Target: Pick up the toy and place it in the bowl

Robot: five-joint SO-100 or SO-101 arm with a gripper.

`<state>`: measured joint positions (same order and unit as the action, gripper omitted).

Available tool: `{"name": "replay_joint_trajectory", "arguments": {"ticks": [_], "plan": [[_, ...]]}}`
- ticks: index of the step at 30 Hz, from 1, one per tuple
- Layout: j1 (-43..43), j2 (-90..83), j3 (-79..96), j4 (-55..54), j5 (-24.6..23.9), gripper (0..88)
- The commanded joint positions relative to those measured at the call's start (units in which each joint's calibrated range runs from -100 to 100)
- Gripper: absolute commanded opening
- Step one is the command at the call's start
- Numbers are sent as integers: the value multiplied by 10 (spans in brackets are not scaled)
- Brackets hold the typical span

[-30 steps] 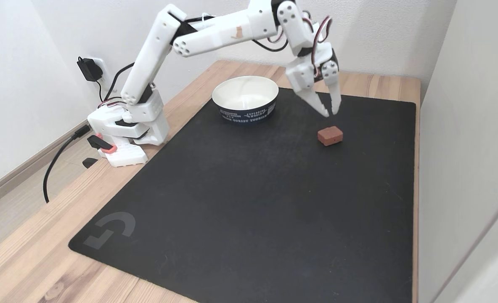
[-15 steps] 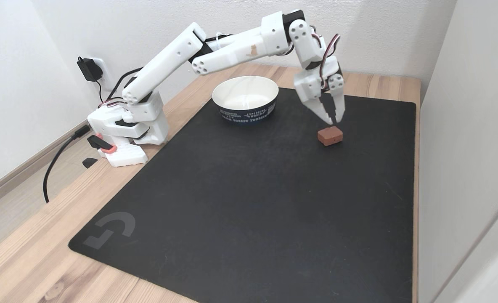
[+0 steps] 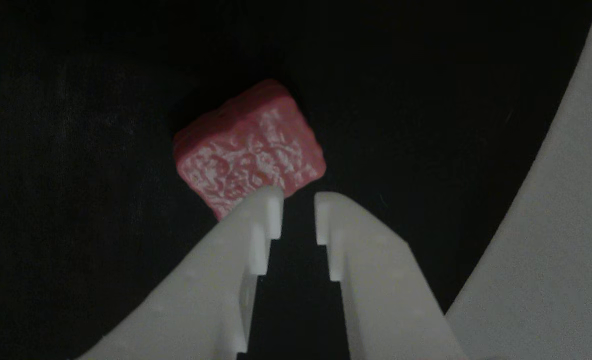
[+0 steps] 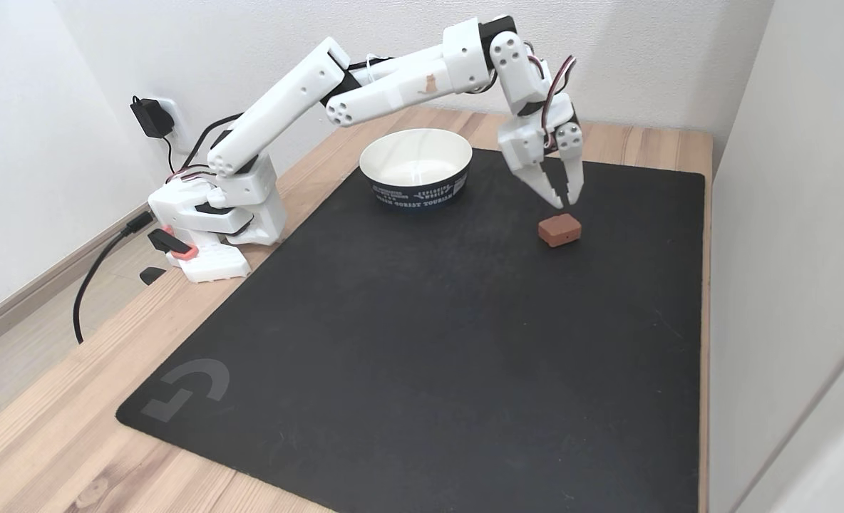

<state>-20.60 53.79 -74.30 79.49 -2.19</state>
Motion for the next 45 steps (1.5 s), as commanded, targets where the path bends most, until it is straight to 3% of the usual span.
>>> {"name": "replay_joint_trajectory", "arguments": {"ticks": [1,6,10,22,27,43,45], "plan": [[1,-5,-27,2,19,22],[-8,-5,-26,3,91,23],[-9,-5,-24,3,114,23],[-1,-6,-23,16,110,40],[13,-6,-24,89,114,200],[17,-6,-19,97,110,213],[17,-5,-19,97,110,249]]}}
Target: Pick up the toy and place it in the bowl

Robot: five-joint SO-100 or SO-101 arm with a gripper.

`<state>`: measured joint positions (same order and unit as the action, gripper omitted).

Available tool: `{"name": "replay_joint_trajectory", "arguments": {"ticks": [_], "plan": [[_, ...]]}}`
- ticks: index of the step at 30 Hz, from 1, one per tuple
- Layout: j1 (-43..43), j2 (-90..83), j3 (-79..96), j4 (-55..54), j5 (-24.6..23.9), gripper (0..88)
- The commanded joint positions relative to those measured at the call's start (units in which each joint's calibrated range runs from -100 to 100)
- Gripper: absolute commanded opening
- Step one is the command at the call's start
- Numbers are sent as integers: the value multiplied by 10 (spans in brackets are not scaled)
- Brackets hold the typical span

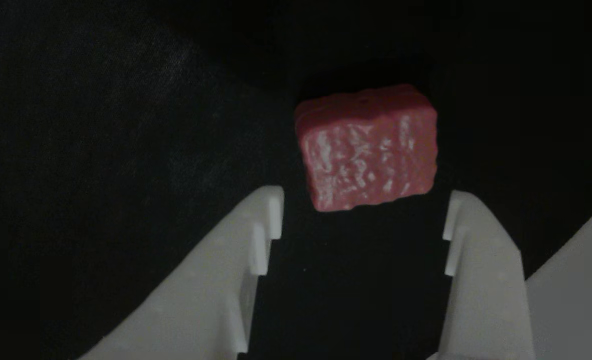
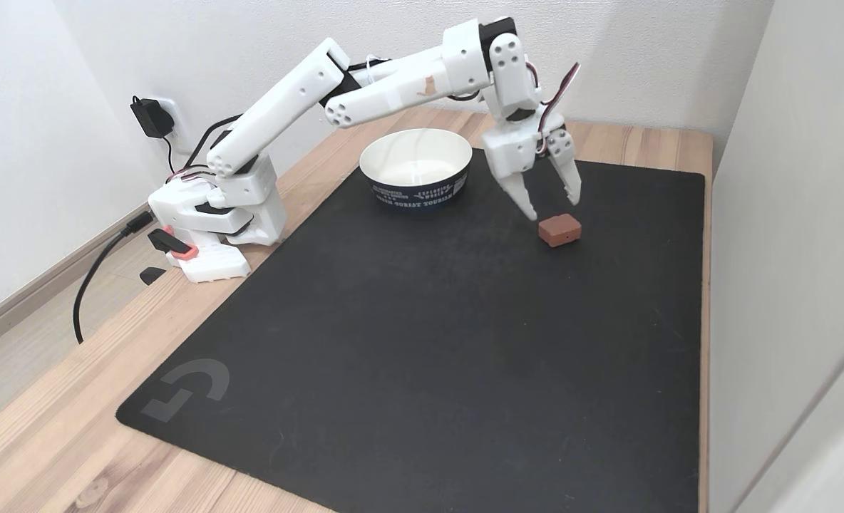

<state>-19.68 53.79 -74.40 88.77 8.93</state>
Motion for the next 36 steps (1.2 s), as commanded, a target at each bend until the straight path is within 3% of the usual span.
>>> {"name": "replay_joint_trajectory", "arguments": {"ticks": [1,4,36], "plan": [[8,-5,-18,6,-2,272],[7,-5,-18,17,-2,331],[23,59,-23,-12,-2,331]]}}
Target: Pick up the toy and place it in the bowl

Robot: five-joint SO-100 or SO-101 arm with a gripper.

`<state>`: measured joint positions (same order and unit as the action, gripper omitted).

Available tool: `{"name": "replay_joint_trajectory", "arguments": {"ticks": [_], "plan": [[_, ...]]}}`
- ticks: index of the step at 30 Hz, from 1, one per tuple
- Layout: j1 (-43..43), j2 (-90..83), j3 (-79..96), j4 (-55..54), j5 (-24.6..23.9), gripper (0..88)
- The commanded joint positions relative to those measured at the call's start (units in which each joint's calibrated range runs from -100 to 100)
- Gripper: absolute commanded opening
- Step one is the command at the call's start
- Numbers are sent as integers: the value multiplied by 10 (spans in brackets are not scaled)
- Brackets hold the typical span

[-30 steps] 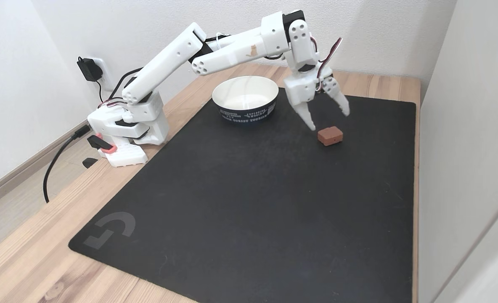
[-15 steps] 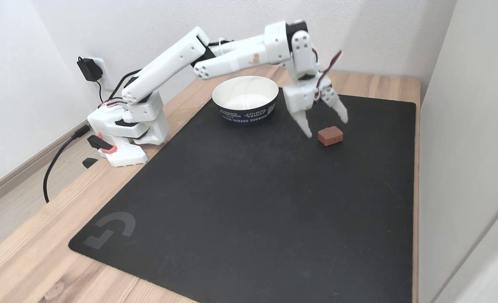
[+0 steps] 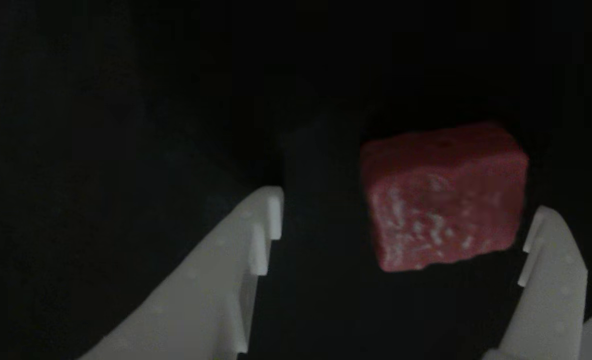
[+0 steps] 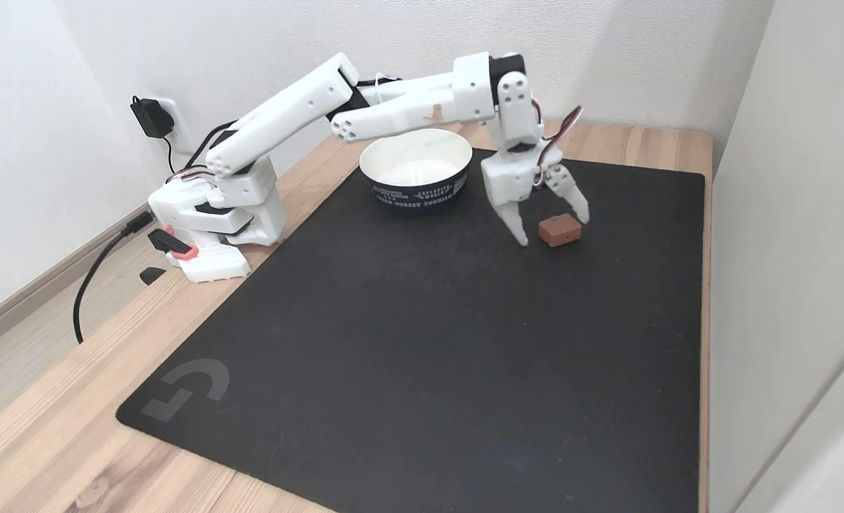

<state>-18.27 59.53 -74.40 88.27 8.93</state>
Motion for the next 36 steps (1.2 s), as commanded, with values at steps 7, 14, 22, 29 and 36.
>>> {"name": "replay_joint_trajectory", "arguments": {"ticks": [7,14,22,29,36], "plan": [[9,36,-26,-14,-2,331],[9,41,-26,-22,-2,327],[4,41,-23,-23,-3,149],[2,41,-20,-22,-3,24],[-2,37,-23,-22,-3,24]]}}
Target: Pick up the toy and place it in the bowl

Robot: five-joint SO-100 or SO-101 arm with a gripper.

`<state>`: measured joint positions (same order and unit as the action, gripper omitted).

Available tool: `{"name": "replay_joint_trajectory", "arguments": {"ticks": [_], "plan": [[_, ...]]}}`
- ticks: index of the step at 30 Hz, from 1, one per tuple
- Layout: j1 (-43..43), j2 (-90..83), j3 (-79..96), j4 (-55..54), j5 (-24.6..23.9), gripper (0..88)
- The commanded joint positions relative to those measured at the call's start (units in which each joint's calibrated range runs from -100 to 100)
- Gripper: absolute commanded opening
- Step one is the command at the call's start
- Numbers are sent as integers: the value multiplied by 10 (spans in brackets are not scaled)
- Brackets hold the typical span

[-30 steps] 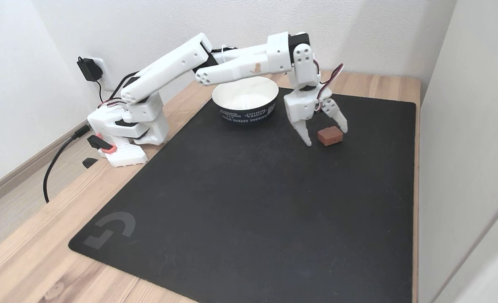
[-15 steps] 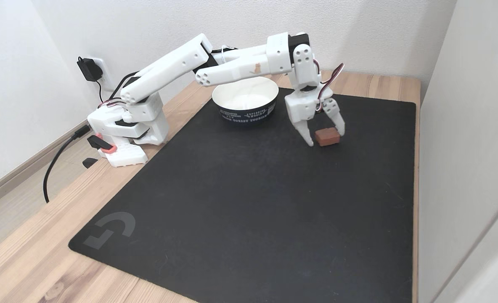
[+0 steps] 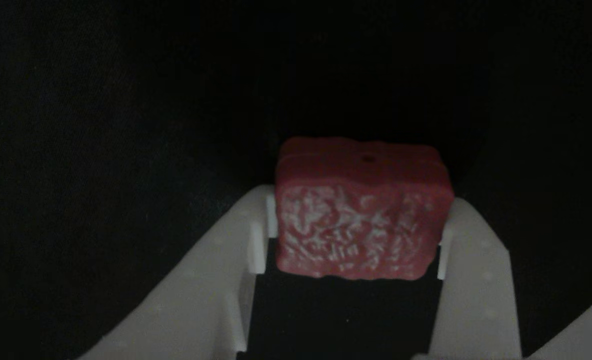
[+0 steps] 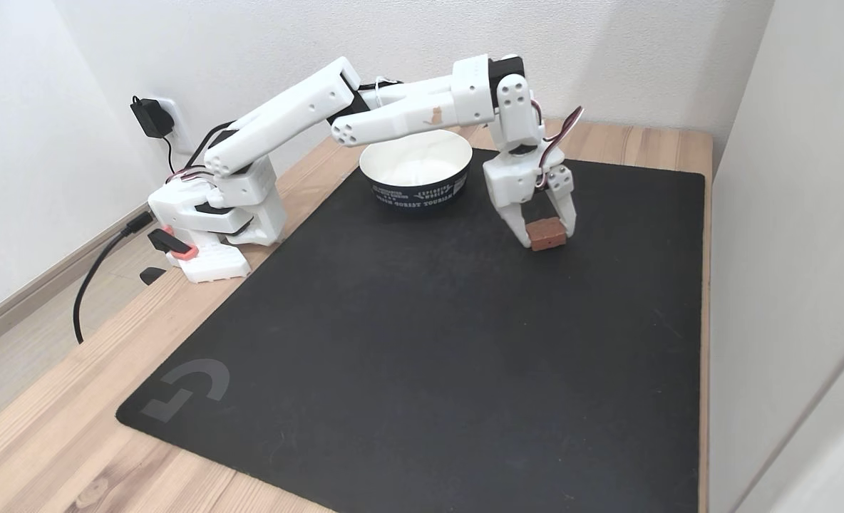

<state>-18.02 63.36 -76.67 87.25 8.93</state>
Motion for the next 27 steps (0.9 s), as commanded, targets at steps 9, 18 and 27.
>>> {"name": "replay_joint_trajectory", "arguments": {"ticks": [9,18,27], "plan": [[-39,-89,-2,-16,-3,23],[-85,-255,80,-17,-28,23],[-148,-491,477,-157,-52,22]]}}
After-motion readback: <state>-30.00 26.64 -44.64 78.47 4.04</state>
